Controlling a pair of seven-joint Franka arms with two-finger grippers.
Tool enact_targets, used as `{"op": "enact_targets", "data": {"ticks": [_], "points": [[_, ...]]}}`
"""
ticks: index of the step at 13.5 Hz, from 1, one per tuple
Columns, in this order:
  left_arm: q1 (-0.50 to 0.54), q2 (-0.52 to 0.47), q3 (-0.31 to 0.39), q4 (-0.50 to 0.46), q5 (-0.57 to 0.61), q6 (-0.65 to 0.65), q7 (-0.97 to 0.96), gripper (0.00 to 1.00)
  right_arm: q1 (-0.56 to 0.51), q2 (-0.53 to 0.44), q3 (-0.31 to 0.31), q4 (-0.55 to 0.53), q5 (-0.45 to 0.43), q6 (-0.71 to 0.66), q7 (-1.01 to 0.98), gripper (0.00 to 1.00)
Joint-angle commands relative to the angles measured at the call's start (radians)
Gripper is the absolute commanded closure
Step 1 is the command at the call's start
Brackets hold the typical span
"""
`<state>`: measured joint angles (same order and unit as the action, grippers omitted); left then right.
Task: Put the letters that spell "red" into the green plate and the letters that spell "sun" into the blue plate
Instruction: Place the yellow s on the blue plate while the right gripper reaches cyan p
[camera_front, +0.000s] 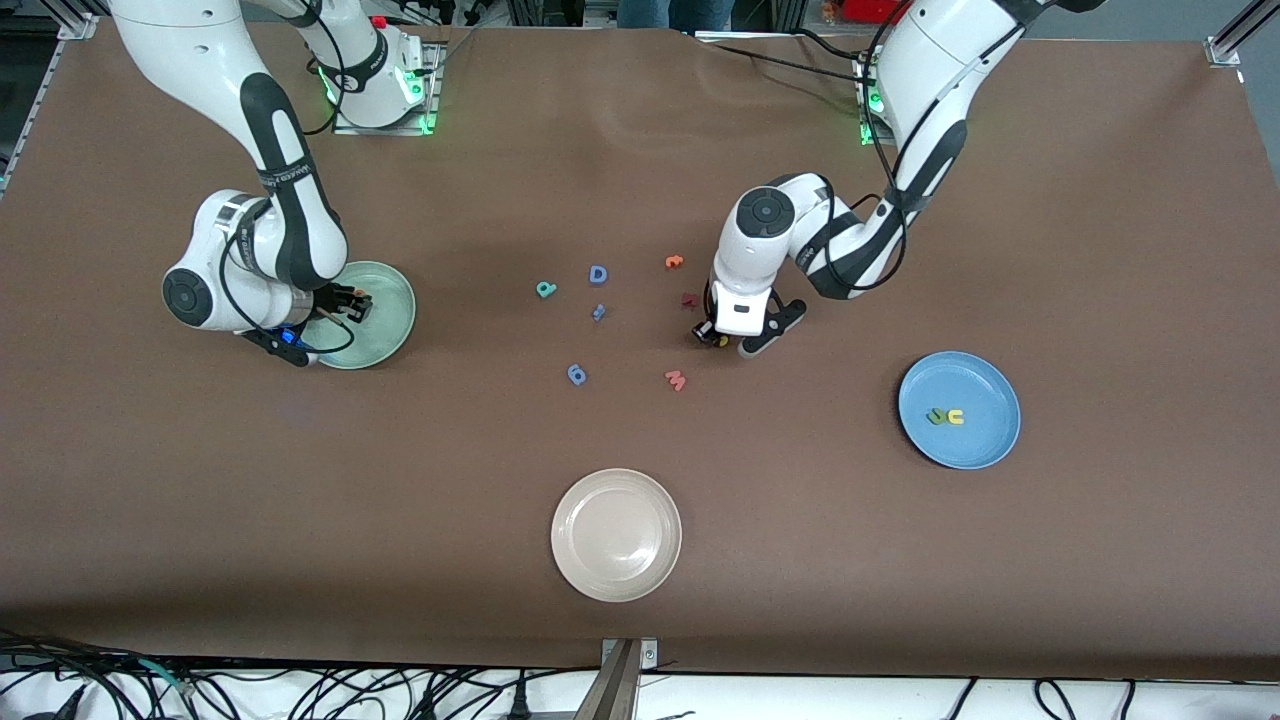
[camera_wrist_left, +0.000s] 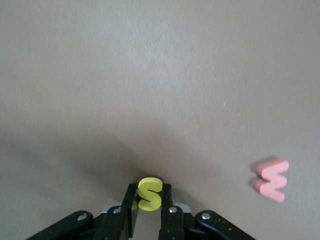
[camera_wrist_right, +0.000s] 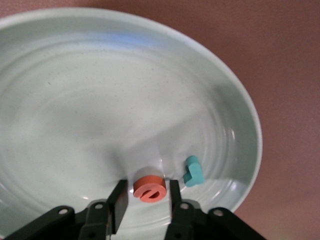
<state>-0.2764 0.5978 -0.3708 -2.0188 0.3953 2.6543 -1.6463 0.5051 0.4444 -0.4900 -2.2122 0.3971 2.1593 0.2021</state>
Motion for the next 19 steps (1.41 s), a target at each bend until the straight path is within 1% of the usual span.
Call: {"op": "enact_targets", "data": {"ticks": [1,2,6,8,9,11,12,15,17,19], "points": [[0.057,-0.021,-0.007,0.029,0.040,-0.048,0.064,0.91,0.004,-0.035,-0.002,0.005,0.022,-0.019,-0.003,0.06],[0.087,-0.021,-0.008,0.051,0.040,-0.083,0.103,0.91,0.004,-0.050,-0.002,0.031,0.022,-0.068,0.019,0.06],[0.198,-0.018,-0.011,0.152,-0.004,-0.235,0.337,0.91,0.012,-0.091,-0.001,0.193,0.019,-0.329,0.164,0.07],[0.267,-0.016,-0.011,0.222,-0.059,-0.356,0.535,0.90,0.030,-0.114,0.013,0.253,0.017,-0.400,0.268,0.07],[0.290,-0.016,-0.010,0.261,-0.087,-0.416,0.633,0.90,0.059,-0.121,0.019,0.275,0.019,-0.410,0.333,0.07],[0.359,-0.018,-0.010,0.308,-0.096,-0.488,0.774,0.89,0.114,-0.121,0.048,0.311,0.020,-0.397,0.493,0.05],[0.393,-0.018,-0.010,0.310,-0.102,-0.491,0.859,0.89,0.140,-0.116,0.062,0.327,0.023,-0.377,0.569,0.02],[0.480,-0.004,-0.008,0.308,-0.115,-0.491,1.084,0.87,0.180,-0.096,0.128,0.330,0.061,-0.273,0.735,0.02],[0.505,0.017,-0.005,0.308,-0.115,-0.490,1.175,0.85,0.203,-0.073,0.168,0.329,0.091,-0.189,0.833,0.02],[0.526,0.028,-0.003,0.310,-0.113,-0.488,1.195,0.76,0.248,-0.041,0.189,0.319,0.094,-0.094,0.925,0.02]]}}
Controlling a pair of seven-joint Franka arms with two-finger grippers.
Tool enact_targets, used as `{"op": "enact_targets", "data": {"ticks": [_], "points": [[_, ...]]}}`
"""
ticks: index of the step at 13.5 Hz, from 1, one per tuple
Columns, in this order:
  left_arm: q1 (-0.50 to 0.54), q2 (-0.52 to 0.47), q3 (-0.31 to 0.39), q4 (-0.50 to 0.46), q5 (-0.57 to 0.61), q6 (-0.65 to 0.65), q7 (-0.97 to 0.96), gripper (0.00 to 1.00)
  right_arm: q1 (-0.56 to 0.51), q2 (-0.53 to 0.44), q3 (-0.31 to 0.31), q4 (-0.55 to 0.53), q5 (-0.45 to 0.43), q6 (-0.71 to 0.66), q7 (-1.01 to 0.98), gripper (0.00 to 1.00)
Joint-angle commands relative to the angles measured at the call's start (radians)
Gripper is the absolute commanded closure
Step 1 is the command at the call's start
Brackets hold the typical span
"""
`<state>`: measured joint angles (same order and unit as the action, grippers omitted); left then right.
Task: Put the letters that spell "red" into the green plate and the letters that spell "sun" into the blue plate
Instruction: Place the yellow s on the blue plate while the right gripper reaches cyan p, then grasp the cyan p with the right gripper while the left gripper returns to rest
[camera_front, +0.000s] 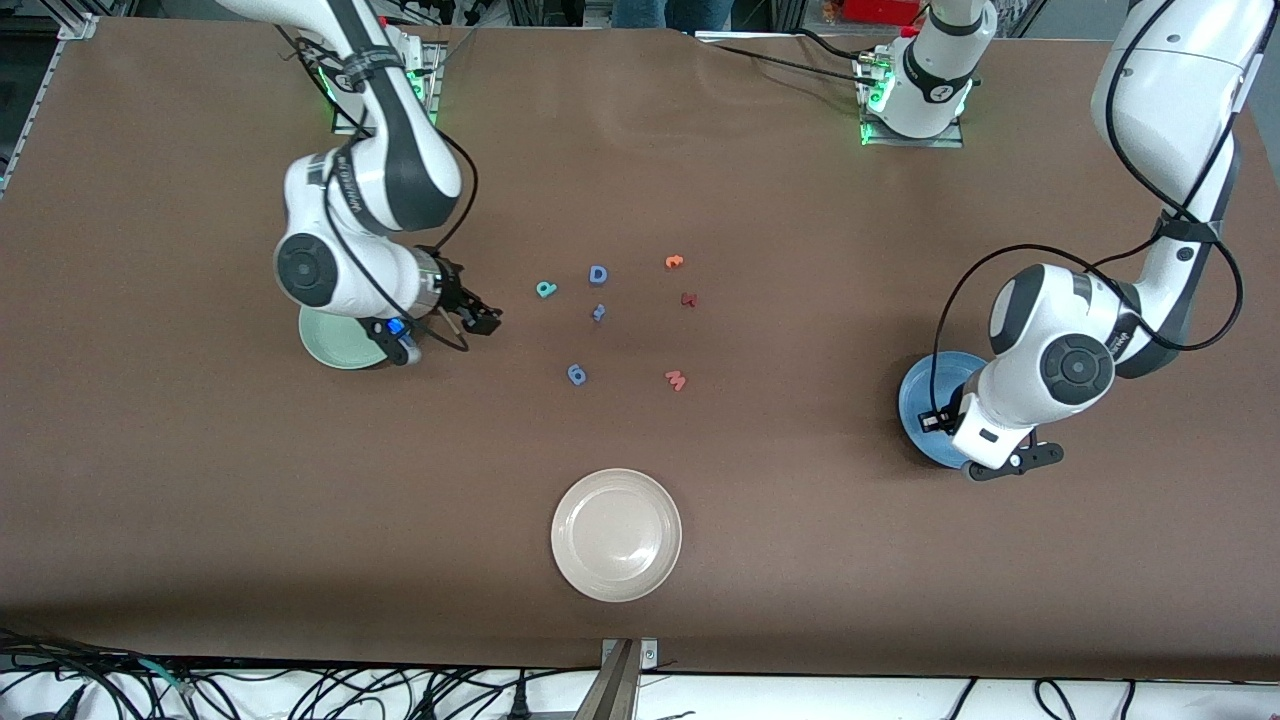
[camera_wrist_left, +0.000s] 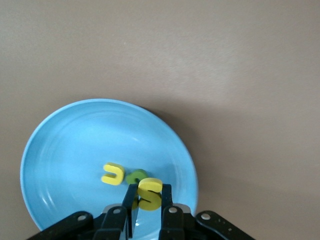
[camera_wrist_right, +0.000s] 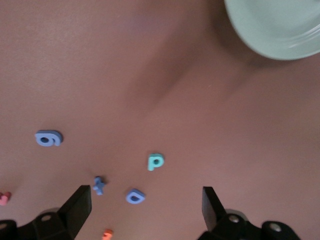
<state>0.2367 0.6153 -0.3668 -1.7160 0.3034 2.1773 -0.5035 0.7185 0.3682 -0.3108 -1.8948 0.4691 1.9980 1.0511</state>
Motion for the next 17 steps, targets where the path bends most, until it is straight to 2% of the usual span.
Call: {"op": "enact_targets", "data": {"ticks": [1,2,4,6,9,12,14,16,17], "points": [[0.018,0.006,-0.008,0.007,-0.012,-0.011,0.056,0.37,0.062,0.060,0.010,-0.003,0.022,0.112,0.110,0.02],[0.029,0.001,-0.008,0.007,-0.009,-0.011,0.071,0.00,0.094,0.084,0.010,-0.012,0.022,0.170,0.142,0.02],[0.038,-0.014,-0.008,0.007,-0.009,-0.014,0.085,0.00,0.143,0.124,0.010,-0.035,0.022,0.264,0.193,0.02],[0.058,-0.023,-0.009,0.007,-0.009,-0.020,0.115,0.00,0.167,0.137,0.010,-0.075,0.022,0.303,0.201,0.02],[0.084,-0.054,-0.009,0.007,-0.012,-0.074,0.172,0.00,0.170,0.121,0.012,-0.162,0.023,0.338,0.201,0.03],[0.127,-0.077,-0.012,0.007,-0.023,-0.105,0.285,0.00,0.170,0.063,0.032,-0.256,0.025,0.400,0.201,0.04],[0.138,-0.112,-0.014,0.007,-0.023,-0.166,0.319,0.00,0.171,0.043,0.038,-0.271,0.034,0.400,0.207,0.04],[0.141,-0.170,-0.012,0.009,-0.030,-0.247,0.406,0.00,0.171,0.043,0.070,-0.270,0.075,0.415,0.214,0.04],[0.132,-0.216,0.006,-0.002,-0.077,-0.263,0.466,0.00,0.171,0.043,0.076,-0.271,0.080,0.436,0.216,0.04]]}}
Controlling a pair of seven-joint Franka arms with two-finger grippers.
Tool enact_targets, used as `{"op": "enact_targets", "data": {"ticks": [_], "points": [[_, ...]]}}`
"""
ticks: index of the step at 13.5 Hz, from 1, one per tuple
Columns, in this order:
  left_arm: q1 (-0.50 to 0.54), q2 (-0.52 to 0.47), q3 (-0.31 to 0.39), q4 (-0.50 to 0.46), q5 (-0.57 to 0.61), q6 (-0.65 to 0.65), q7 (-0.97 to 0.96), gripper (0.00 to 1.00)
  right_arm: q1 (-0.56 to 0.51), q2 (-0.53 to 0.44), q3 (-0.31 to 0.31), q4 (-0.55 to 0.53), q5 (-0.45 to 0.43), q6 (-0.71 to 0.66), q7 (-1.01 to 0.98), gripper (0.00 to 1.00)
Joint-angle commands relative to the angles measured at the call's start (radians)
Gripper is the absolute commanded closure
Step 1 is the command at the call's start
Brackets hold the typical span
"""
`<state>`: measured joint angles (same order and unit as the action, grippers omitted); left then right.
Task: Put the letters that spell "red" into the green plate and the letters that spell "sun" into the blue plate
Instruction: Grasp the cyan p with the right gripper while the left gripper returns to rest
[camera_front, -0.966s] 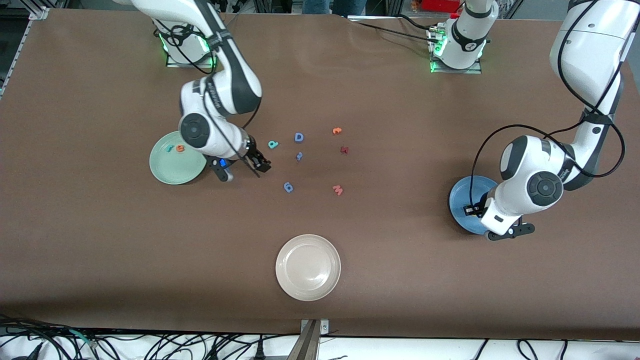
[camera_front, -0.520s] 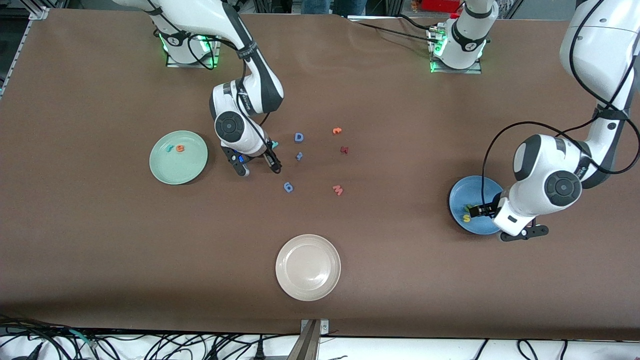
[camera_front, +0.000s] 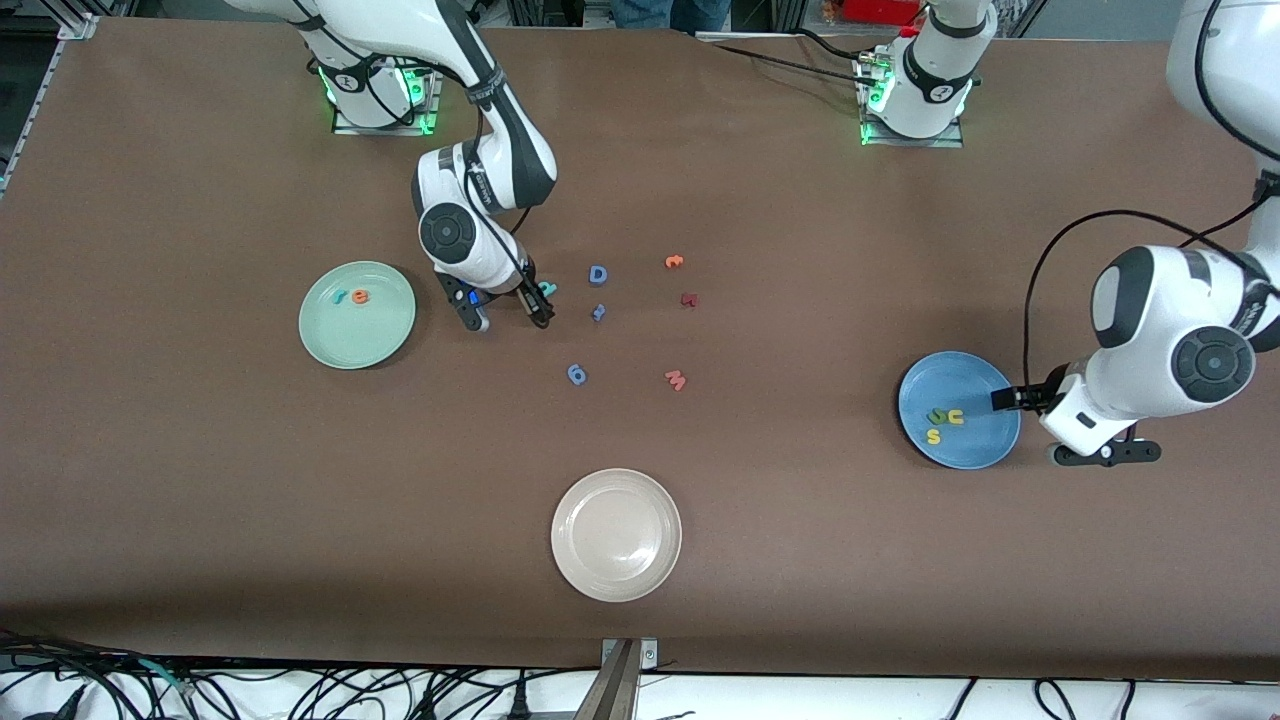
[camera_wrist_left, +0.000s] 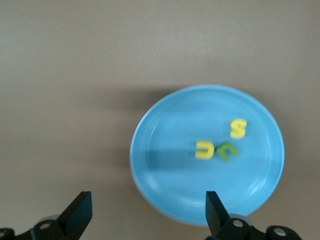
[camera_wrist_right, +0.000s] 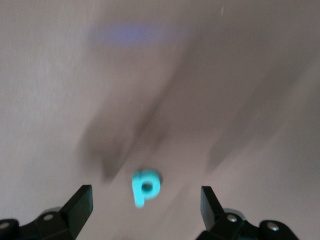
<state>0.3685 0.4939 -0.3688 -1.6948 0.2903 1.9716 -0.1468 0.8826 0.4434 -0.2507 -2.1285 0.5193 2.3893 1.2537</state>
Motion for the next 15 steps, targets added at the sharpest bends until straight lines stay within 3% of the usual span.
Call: {"op": "enact_targets", "data": {"ticks": [1,3,6,8,13,15], "points": [[-0.047,-0.154,0.090,-0.037,-0.147,-0.085,0.162,0.00,0.007,-0.031,0.028,-0.039,0.031,0.054,0.013,0.04],[-0.199,-0.253,0.284,-0.045,-0.277,-0.192,0.232,0.00,0.007,-0.026,0.030,-0.059,0.030,0.085,0.013,0.05],[-0.314,-0.385,0.364,-0.031,-0.312,-0.338,0.186,0.00,0.007,-0.023,0.050,-0.105,0.030,0.157,0.012,0.05],[-0.358,-0.422,0.369,-0.013,-0.310,-0.376,0.106,0.00,0.007,-0.022,0.050,-0.105,0.031,0.160,0.013,0.06],[-0.398,-0.426,0.401,0.052,-0.307,-0.387,0.112,0.00,0.010,-0.009,0.053,-0.105,0.031,0.166,0.012,0.13],[-0.396,-0.425,0.399,0.063,-0.307,-0.415,0.119,0.00,0.010,-0.005,0.053,-0.105,0.031,0.182,0.012,0.27]]}}
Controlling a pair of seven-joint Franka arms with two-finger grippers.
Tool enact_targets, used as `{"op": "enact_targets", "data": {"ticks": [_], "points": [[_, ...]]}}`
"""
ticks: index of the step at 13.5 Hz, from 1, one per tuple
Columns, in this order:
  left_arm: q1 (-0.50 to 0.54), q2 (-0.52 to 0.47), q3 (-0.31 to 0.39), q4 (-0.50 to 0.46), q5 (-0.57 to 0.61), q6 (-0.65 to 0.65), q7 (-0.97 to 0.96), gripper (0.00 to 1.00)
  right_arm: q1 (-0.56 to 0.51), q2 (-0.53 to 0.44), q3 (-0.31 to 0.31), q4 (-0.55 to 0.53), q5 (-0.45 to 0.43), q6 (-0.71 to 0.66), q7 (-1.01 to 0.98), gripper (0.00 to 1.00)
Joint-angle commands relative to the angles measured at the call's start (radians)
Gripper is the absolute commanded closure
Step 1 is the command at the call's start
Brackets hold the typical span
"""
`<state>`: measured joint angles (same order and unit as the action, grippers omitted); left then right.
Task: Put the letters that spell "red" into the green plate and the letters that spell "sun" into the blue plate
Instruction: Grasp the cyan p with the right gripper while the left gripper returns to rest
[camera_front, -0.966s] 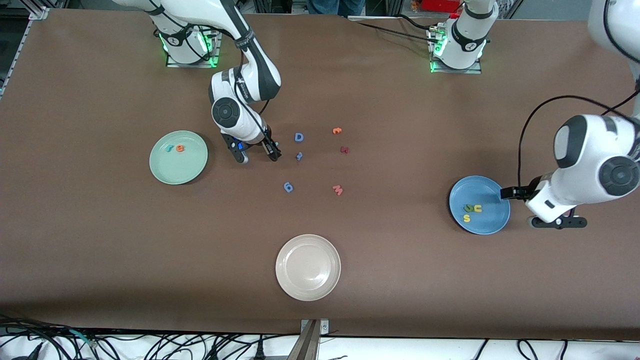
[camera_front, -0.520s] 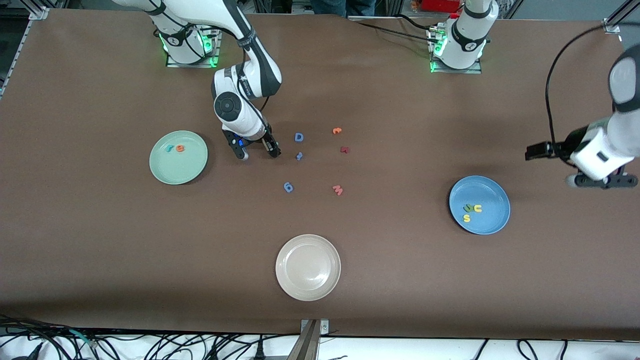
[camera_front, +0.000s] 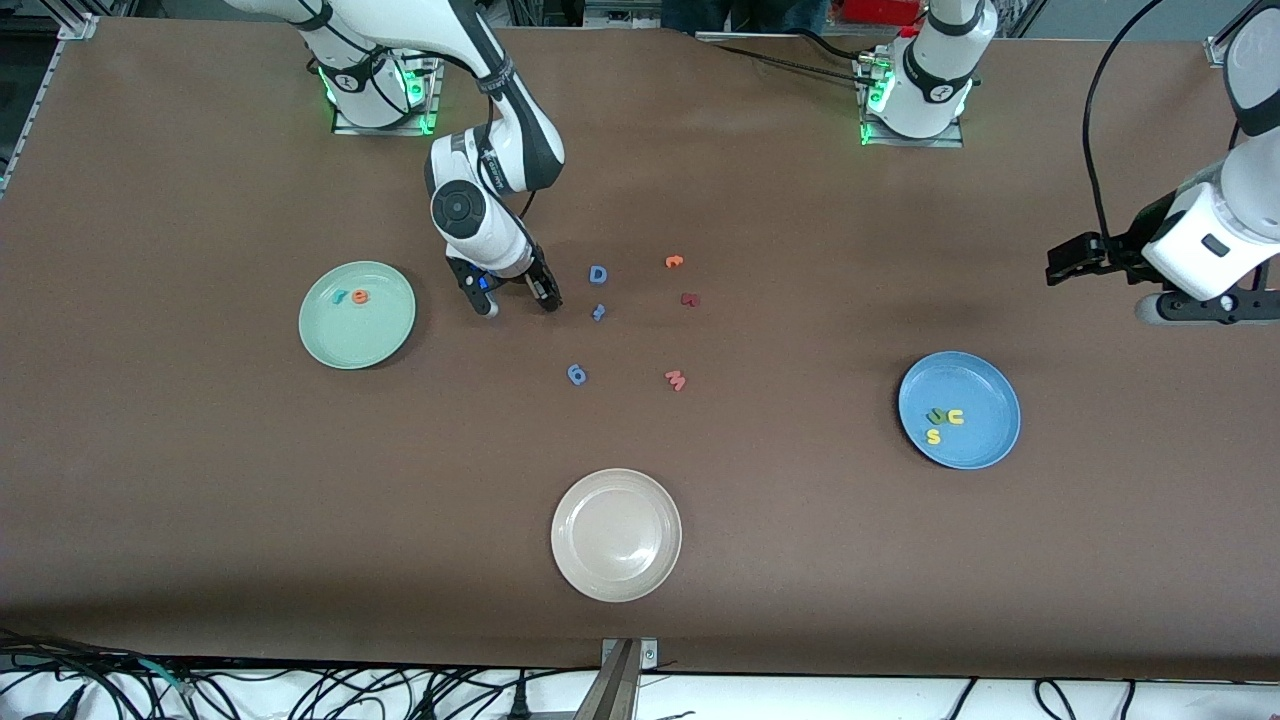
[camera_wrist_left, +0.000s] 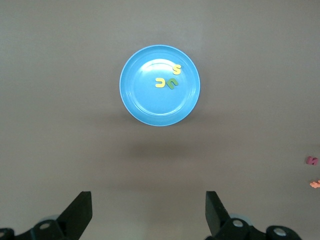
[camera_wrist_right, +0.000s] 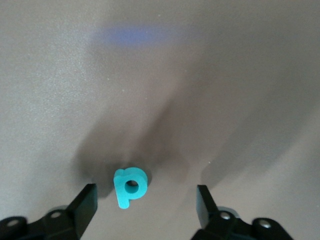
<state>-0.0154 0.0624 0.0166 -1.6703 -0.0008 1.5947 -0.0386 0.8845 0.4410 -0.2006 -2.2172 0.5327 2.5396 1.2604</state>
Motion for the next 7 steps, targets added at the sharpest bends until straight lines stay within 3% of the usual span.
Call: {"op": "enact_targets", "data": {"ticks": [1,5,7], "points": [[-0.011,0.007,0.014,0.043,-0.018,-0.041,0.011,0.00,0.008,-0.002,0.003,-0.015,0.018,0.031,0.005,0.30],[-0.006,0.010,0.013,0.035,-0.008,-0.042,0.019,0.00,0.008,0.005,0.013,-0.015,0.018,0.051,0.004,0.33],[-0.003,0.014,0.014,0.040,-0.005,-0.039,0.036,0.00,0.008,0.012,0.013,-0.013,0.018,0.054,-0.001,0.46]]}}
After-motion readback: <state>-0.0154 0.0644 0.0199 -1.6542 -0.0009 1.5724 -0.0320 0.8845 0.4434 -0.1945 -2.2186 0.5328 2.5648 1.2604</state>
